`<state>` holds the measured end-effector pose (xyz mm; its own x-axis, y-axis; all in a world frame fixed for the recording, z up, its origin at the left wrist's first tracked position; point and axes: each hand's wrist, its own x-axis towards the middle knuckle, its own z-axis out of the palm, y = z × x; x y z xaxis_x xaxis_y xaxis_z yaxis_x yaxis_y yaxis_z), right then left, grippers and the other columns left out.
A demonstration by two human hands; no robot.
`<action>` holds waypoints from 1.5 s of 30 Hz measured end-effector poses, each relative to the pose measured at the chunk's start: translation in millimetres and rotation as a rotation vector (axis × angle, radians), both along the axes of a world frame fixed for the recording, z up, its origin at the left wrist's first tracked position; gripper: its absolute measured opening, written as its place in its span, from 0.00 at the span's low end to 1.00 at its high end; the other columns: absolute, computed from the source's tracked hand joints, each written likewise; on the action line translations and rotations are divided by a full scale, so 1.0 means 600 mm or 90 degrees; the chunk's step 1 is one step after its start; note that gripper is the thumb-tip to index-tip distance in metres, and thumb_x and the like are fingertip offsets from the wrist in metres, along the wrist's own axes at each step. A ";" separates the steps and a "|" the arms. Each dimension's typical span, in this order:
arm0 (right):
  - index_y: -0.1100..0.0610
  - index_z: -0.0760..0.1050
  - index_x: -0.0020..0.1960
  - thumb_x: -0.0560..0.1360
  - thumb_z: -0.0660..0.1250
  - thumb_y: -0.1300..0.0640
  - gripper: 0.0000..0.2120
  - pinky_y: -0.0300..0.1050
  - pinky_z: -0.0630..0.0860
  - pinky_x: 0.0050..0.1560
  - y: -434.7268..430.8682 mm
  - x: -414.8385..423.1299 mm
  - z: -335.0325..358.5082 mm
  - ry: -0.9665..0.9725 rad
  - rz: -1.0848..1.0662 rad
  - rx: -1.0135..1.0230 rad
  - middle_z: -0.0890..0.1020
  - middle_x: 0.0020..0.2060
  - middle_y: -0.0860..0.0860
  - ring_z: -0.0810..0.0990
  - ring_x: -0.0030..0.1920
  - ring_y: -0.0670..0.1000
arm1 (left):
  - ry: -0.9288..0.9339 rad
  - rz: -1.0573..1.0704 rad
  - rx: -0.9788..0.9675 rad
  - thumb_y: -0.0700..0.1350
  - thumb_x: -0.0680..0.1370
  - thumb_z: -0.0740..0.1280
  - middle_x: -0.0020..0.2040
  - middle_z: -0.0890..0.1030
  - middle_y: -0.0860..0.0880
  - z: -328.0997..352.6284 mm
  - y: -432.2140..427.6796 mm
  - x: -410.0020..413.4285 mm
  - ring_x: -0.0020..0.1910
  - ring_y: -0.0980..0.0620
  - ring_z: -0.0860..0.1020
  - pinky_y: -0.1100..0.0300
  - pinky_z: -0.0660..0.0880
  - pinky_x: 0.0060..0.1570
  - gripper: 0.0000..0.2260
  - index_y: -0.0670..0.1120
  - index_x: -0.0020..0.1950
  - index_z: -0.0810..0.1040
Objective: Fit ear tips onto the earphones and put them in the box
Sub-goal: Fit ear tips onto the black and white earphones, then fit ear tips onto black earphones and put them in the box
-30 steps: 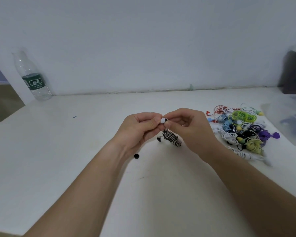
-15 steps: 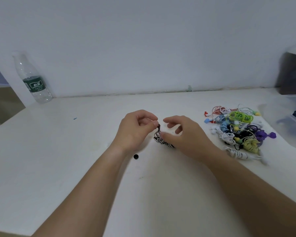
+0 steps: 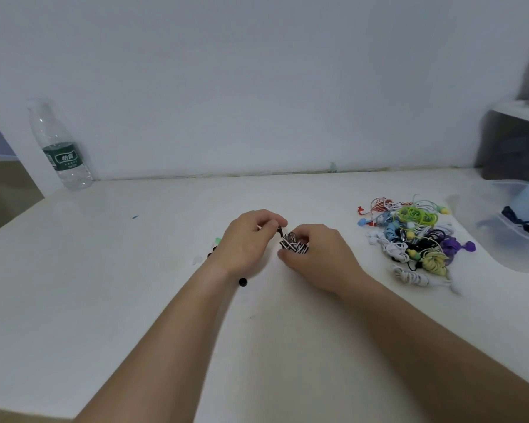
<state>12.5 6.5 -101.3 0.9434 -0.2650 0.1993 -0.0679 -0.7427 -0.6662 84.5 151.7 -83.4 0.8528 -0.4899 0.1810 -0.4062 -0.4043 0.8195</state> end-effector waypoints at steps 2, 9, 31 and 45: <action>0.50 0.77 0.36 0.71 0.73 0.50 0.08 0.40 0.66 0.33 -0.010 -0.003 0.007 -0.007 0.004 0.102 0.75 0.26 0.41 0.71 0.29 0.42 | -0.002 -0.019 -0.022 0.44 0.83 0.61 0.46 0.81 0.60 0.003 -0.002 -0.003 0.46 0.64 0.76 0.67 0.69 0.47 0.11 0.51 0.52 0.84; 0.60 0.80 0.36 0.73 0.76 0.56 0.11 0.36 0.56 0.27 -0.041 -0.041 0.068 -0.004 0.116 0.326 0.65 0.26 0.50 0.60 0.27 0.48 | 0.047 -0.082 -0.163 0.44 0.81 0.67 0.41 0.82 0.43 0.034 -0.015 -0.025 0.36 0.57 0.74 0.64 0.71 0.38 0.07 0.46 0.51 0.85; 0.60 0.71 0.31 0.64 0.77 0.42 0.24 0.47 0.67 0.34 -0.482 -0.234 0.174 0.014 -0.246 -0.096 0.75 0.29 0.56 0.70 0.28 0.50 | 0.102 -0.219 -0.157 0.44 0.76 0.73 0.35 0.80 0.53 0.101 -0.499 -0.165 0.32 0.59 0.75 0.67 0.72 0.34 0.04 0.48 0.50 0.84; 0.50 0.80 0.52 0.70 0.74 0.39 0.17 0.50 0.79 0.56 -0.483 -0.225 0.177 0.147 -0.237 -0.184 0.79 0.42 0.40 0.80 0.49 0.47 | -0.118 -0.258 0.106 0.45 0.74 0.75 0.54 0.83 0.53 0.097 -0.505 -0.128 0.44 0.62 0.79 0.70 0.72 0.49 0.14 0.49 0.59 0.83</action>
